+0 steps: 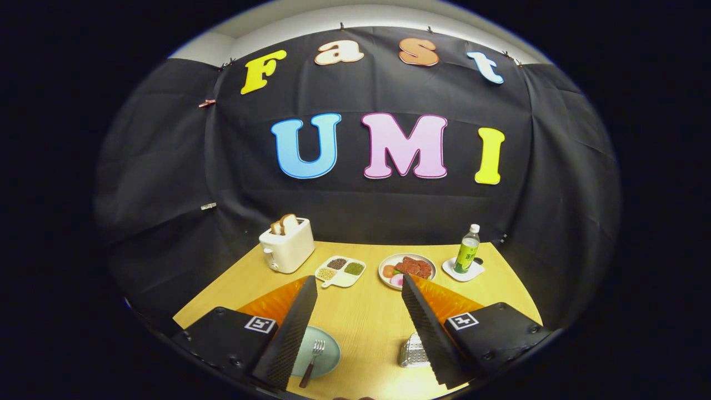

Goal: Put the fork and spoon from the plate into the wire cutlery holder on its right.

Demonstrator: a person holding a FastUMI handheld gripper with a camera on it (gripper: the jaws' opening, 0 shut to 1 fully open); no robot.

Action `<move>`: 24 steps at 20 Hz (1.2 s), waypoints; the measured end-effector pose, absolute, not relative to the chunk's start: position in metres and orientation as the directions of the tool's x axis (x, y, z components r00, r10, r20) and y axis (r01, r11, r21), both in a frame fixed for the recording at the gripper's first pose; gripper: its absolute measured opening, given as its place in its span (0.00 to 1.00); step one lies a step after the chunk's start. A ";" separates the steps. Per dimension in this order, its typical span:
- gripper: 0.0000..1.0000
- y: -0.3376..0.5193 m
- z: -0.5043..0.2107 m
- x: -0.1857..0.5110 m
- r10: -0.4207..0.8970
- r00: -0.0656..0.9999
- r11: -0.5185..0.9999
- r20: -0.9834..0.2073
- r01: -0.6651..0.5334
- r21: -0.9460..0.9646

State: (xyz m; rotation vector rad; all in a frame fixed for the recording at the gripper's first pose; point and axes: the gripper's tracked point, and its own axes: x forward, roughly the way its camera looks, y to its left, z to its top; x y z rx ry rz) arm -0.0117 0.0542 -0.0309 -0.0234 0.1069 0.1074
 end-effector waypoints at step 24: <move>0.98 0.135 -0.256 -0.016 0.129 0.742 0.980 -0.657 -0.198 -0.031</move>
